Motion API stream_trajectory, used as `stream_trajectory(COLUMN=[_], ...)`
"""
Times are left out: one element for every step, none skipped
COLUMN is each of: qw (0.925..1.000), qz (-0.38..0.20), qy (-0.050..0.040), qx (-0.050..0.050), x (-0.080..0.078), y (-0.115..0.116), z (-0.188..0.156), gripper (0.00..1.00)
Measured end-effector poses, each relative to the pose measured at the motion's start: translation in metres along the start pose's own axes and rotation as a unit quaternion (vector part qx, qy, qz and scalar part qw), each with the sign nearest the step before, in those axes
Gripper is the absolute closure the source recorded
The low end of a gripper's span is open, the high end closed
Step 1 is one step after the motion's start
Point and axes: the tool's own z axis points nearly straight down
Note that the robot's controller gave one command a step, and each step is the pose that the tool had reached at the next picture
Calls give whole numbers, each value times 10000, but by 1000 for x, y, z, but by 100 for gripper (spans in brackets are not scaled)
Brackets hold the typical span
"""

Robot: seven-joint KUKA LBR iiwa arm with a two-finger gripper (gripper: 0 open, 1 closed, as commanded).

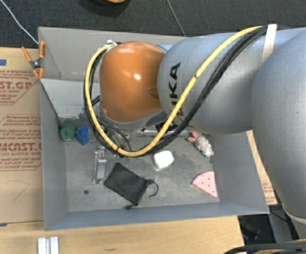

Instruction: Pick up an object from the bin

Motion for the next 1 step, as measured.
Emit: stream_trajectory(qw=[10000], qz=[16], qy=[-39], qx=[-8], x=[-2], y=[-2], z=[-5], gripper=[0])
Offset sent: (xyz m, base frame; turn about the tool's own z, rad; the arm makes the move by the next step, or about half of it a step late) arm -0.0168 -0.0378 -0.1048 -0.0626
